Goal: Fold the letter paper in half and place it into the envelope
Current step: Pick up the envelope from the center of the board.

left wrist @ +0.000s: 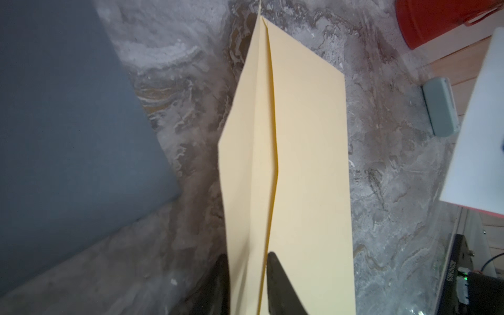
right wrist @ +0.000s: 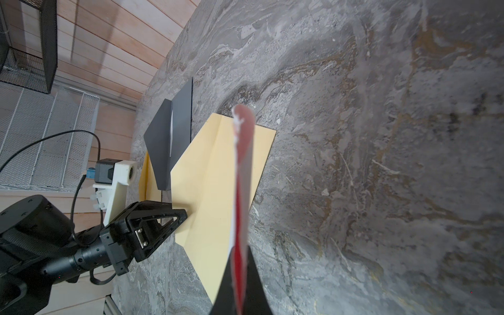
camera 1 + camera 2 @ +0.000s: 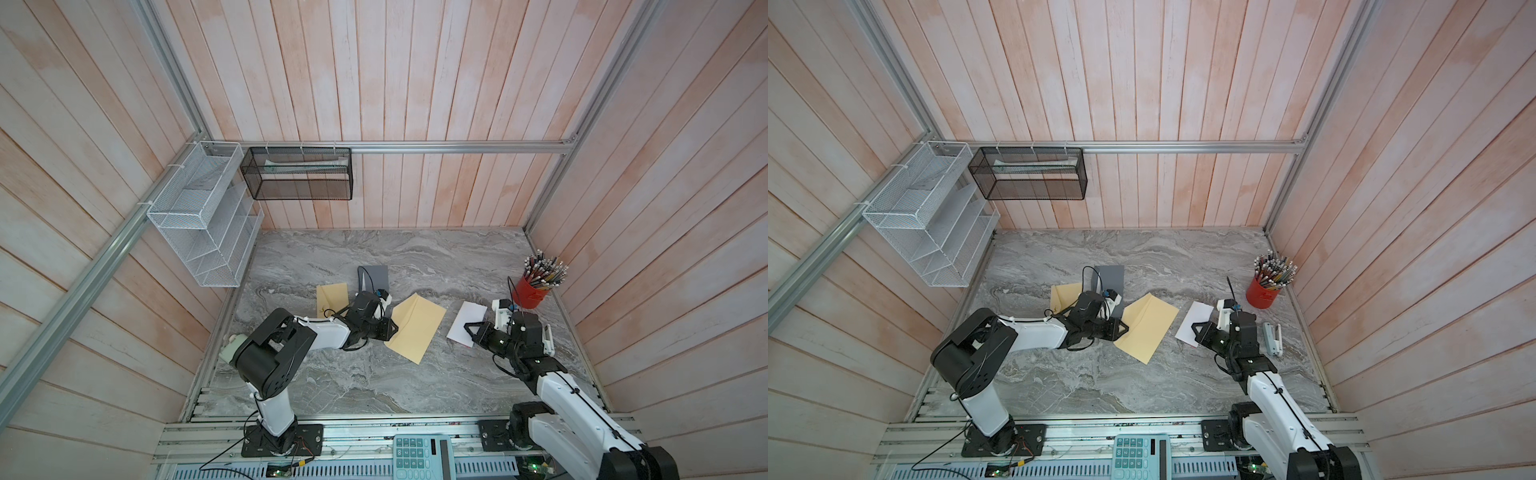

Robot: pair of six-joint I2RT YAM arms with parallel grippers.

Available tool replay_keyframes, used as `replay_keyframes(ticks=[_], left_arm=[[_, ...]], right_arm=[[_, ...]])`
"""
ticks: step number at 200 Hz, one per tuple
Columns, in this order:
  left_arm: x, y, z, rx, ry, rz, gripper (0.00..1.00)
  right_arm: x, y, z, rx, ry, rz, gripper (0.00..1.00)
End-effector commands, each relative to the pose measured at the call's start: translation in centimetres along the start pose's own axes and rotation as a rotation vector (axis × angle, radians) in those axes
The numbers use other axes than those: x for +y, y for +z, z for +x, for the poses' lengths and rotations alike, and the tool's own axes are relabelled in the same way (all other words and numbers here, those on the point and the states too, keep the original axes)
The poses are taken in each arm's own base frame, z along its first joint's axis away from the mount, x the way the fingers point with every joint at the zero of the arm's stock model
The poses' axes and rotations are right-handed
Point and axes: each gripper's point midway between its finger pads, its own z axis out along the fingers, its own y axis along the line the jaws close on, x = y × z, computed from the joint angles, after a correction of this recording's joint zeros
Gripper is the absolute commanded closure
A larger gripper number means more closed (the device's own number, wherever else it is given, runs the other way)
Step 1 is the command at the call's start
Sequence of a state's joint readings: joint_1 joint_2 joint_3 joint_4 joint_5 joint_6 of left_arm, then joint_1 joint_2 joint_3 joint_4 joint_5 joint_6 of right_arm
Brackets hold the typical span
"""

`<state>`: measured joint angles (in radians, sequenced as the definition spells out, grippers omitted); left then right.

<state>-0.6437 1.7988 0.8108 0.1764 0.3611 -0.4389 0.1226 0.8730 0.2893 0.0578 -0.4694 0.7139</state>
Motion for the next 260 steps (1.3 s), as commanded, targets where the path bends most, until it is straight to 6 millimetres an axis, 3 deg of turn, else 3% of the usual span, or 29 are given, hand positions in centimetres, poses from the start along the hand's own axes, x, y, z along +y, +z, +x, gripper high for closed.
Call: replay_keyframes(ticks=[1,21,53,82,128,147,170,191,260], left_arm=[[0.2,1.1,0.3,0.035,-0.007,0.016,0.81],[-0.3,0.9,-0.1,0.043,0.009,0.024,1.00],[-1.2,-1.1,-2.4,0.014,0.122,-0.013,1.00],[-3.3,-4.0,-5.6,-0.019,0.281,-0.042,1.00],[-5.9,-7.9,-9.6,-0.146,0.636,-0.114,1.00],[-7.4,-9.1,-8.9,-0.162,0.888,-0.093,1.00],[-5.8,-10.1,-9.6,-0.234,1.091,-0.228,1.00],[-4.7,-10.4,-9.1,-0.202,1.103,-0.155,1.00],[-4.8,-10.1,-5.4,-0.033,1.214,0.079,1.00]], right_arm=[[1.2,0.0,-1.3,-0.027,-0.021,-0.034,1.00],[1.3,0.1,-1.3,-0.020,-0.024,-0.034,1.00],[1.7,-0.1,-2.0,-0.013,-0.093,-0.012,1.00],[3.0,-0.2,-2.7,0.032,-0.200,-0.012,1.00],[7.2,-0.1,-3.8,0.057,-0.373,-0.038,1.00],[8.6,0.3,-3.5,0.075,-0.484,0.002,1.00],[9.8,0.7,-2.4,0.098,-0.589,0.024,1.00],[10.4,0.9,-1.5,0.115,-0.643,0.023,1.00],[13.5,0.4,1.9,0.172,-1.001,0.020,1.00]])
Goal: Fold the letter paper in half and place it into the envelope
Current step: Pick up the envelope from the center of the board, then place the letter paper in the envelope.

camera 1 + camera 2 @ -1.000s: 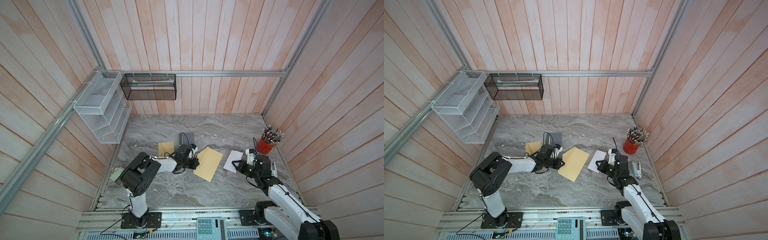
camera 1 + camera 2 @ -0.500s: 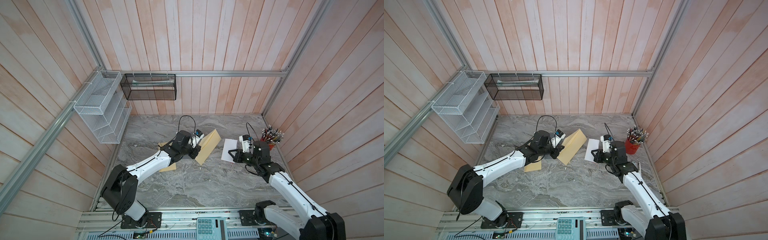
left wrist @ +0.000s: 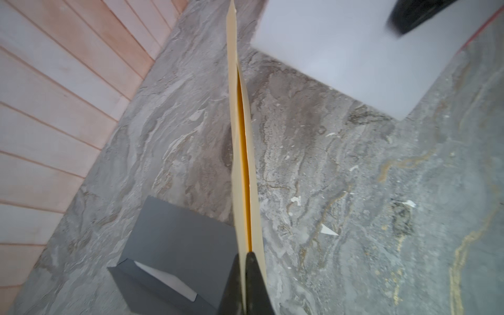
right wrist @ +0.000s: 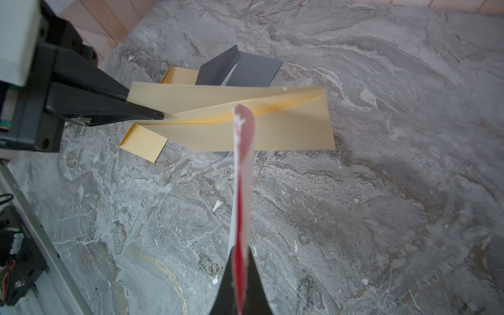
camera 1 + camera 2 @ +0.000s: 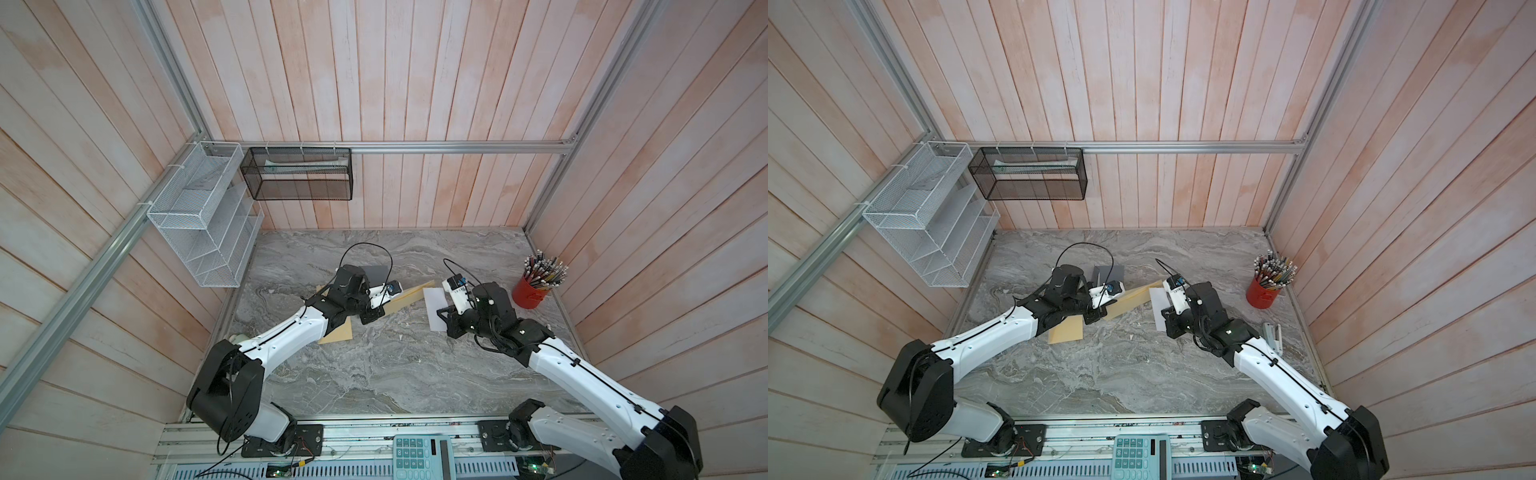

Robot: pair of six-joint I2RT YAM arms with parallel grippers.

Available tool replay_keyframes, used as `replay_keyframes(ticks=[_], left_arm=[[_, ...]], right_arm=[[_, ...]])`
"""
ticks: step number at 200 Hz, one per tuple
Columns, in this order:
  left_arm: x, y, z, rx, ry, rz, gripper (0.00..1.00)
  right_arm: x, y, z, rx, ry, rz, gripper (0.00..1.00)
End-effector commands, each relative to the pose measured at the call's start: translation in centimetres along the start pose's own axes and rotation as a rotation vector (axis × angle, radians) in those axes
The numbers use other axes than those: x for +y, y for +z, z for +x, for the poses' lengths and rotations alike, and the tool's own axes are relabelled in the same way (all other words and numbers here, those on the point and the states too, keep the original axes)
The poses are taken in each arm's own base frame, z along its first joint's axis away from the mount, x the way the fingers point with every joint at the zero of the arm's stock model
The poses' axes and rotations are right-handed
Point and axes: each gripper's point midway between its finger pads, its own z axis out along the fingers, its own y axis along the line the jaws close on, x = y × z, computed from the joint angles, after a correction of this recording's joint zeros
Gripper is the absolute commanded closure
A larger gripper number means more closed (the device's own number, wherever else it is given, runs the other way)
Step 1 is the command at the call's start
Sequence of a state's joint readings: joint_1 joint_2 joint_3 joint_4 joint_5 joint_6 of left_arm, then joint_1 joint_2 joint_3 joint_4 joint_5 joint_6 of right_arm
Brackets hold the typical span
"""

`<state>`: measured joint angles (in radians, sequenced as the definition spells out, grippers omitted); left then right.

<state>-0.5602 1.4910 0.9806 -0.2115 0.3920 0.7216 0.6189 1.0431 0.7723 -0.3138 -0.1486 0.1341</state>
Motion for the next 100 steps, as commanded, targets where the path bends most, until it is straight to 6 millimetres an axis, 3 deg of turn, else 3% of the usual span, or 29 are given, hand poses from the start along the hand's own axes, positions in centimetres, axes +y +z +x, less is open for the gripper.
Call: replay_keyframes(ticks=[1,37,100], left_arm=[[-2.0,-0.3,0.0,-0.012,0.073,0.139,1.00],[-3.1,-1.0,-0.2,-0.015,0.093,0.226,1.00],[-4.6,-0.9,-0.2,-0.006,0.109,0.341,1.00]], right_arm=[[0.4,-0.4,-0.4,0.021,-0.163,0.042,1.00],[1.7,-1.1,-0.9,-0.009,-0.349,0.025,1.00],[6.9,-2.7,-1.7,-0.115,-0.747,-0.027,1.00]])
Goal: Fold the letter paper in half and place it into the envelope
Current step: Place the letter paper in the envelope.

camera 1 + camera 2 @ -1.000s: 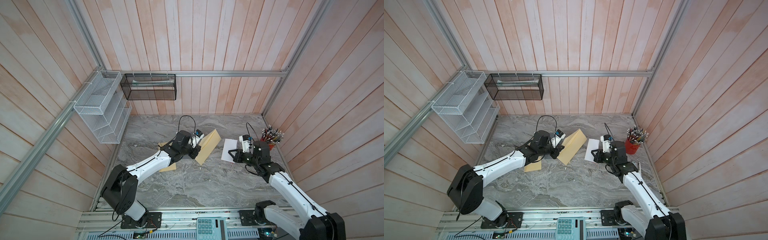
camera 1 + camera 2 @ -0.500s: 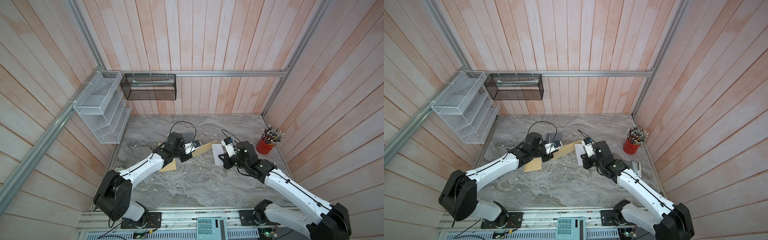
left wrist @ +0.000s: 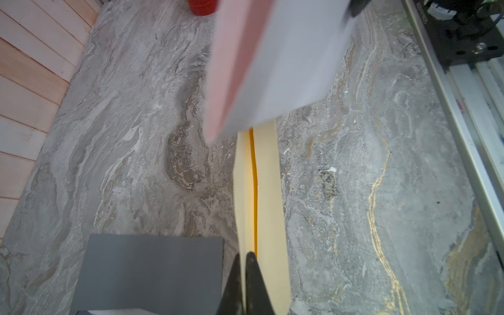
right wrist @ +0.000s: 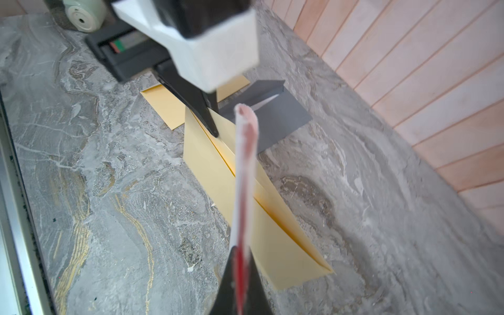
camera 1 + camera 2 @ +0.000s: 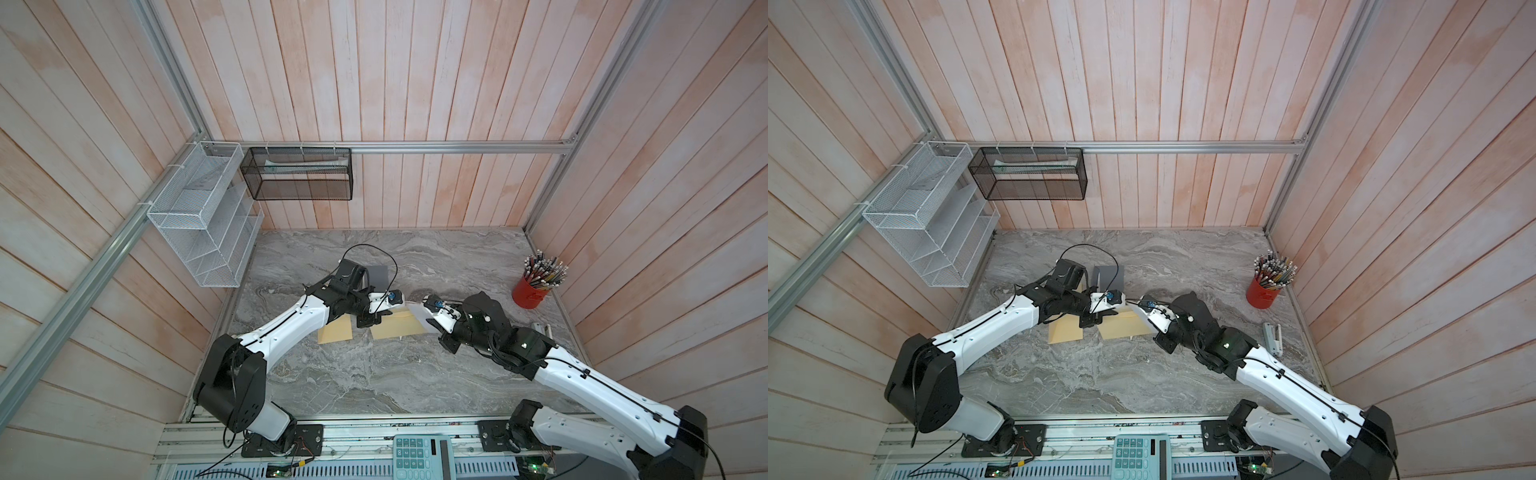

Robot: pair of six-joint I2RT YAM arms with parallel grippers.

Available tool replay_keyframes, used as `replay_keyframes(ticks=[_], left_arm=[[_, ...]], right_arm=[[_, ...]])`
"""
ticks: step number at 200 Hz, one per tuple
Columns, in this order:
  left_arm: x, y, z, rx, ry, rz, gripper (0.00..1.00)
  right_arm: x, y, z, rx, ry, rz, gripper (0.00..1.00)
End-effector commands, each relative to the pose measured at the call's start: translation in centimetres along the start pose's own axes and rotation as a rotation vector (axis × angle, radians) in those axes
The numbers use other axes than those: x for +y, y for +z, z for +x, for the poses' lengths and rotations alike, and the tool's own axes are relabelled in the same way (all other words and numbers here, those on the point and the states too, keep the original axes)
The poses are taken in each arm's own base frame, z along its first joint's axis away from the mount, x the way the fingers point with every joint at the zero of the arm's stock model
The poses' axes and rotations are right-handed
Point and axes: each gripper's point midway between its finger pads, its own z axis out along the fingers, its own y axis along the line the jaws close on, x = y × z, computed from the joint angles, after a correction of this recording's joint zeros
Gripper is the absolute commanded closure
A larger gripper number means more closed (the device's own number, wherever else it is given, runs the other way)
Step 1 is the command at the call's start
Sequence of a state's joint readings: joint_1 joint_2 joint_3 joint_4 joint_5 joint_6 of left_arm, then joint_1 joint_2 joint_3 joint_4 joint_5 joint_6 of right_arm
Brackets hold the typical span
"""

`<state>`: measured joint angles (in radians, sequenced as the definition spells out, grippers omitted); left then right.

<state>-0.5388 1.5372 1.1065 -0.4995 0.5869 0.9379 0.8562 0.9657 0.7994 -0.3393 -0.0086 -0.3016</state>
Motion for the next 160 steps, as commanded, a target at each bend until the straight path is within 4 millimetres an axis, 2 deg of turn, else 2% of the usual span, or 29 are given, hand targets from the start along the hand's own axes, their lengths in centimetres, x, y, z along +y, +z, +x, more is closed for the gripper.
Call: replay_keyframes(ticks=[1,27,65,84,103,160], left_arm=[[-1.4,0.4,0.2,0.004,0.004,0.090,1.00],[-1.9,0.1,-0.5,-0.032,0.029,0.103,1.00],[-2.4,-0.2,-0.7,-0.046,0.036,0.113,1.00],[-2.5,-0.6,-1.0,-0.069,0.042,0.106,1.00],[-2.5,-0.9,-1.3,-0.082,0.046,0.093,1.00],[-2.4,-1.3,-1.8,-0.104,0.048,0.086,1.00]], right_arm=[[0.4,-0.4,-1.5,-0.033,-0.175,0.023,1.00],[1.6,0.2,-1.7,-0.036,-0.301,0.013,1.00],[1.8,0.4,-1.7,-0.033,-0.426,0.035,1.00],[1.3,-0.2,-1.3,-0.028,-0.414,0.068,1.00],[1.0,-0.8,-0.1,-0.001,-0.384,0.085,1.00],[1.3,-1.7,2.6,0.039,-0.265,0.082,1.00]])
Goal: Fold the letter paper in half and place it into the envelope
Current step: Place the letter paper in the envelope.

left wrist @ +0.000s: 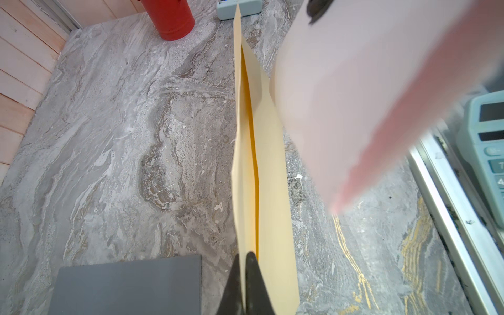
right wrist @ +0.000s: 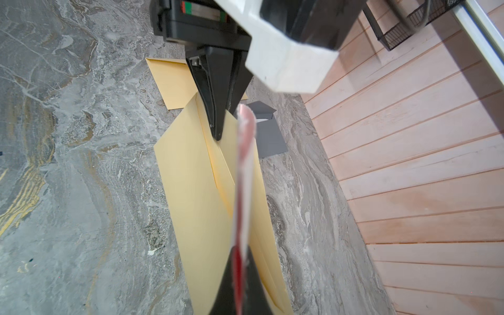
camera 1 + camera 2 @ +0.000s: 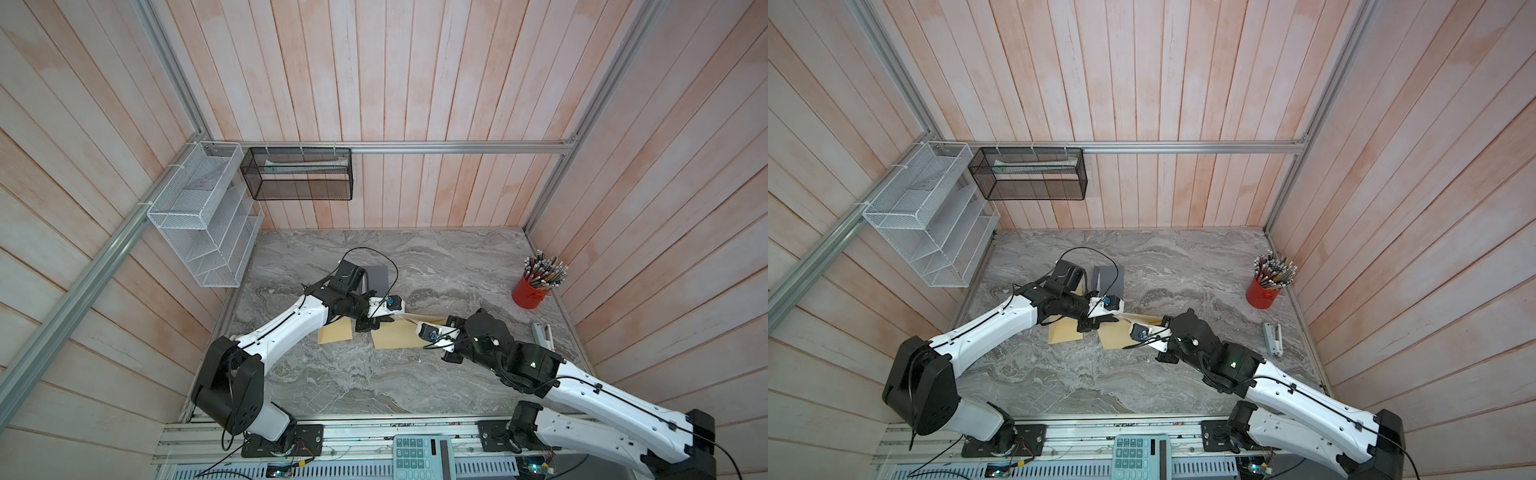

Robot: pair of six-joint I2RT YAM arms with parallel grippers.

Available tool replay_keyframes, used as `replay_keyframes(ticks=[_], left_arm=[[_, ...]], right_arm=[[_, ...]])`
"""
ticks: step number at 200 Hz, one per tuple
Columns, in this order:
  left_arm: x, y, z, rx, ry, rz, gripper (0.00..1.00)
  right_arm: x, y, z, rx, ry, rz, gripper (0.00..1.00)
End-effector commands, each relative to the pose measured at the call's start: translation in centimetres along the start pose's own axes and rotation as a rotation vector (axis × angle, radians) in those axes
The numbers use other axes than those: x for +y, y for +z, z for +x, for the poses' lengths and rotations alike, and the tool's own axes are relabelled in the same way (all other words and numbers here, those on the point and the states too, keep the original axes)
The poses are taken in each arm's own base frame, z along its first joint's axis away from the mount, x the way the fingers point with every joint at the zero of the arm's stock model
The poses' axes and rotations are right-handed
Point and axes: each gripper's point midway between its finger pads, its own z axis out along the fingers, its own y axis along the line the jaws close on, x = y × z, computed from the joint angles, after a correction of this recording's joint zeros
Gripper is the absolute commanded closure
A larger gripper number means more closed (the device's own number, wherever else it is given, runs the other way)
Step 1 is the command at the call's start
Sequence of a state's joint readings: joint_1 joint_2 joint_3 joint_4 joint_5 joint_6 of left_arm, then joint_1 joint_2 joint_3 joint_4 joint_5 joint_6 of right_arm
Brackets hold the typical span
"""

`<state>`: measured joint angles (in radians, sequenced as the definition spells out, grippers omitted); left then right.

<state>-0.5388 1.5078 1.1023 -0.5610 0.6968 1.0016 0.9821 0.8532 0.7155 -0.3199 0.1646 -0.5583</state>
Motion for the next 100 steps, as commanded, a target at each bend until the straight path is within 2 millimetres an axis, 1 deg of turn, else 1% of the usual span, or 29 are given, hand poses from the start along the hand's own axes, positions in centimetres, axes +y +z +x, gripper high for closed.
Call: replay_keyframes(ticks=[1,19,35,55,73,100], left_arm=[[-0.3,-0.4,-0.5,-0.029,0.008,0.000,1.00],[-0.3,-0.4,-0.6,-0.032,0.001,0.007,1.00],[-0.5,-0.4,-0.7,-0.038,0.001,0.014,1.00],[-0.5,-0.2,-0.4,-0.032,-0.004,0.020,1.00],[-0.4,-0.1,-0.5,-0.029,-0.014,0.026,1.00],[-0.5,-0.1,-0.6,-0.038,-0.015,0.034,1.00]], right_arm=[[0.7,-0.2,1.8,0.062,0.053,-0.010,1.00],[1.0,-0.4,1.9,0.066,0.066,-0.022,1.00],[1.0,-0.7,0.9,0.030,0.060,-0.029,1.00],[1.2,-0.9,-0.5,-0.010,-0.003,-0.035,1.00],[1.3,-0.6,-1.4,-0.032,-0.075,-0.028,1.00],[0.8,0.2,-1.9,-0.023,-0.168,-0.010,1.00]])
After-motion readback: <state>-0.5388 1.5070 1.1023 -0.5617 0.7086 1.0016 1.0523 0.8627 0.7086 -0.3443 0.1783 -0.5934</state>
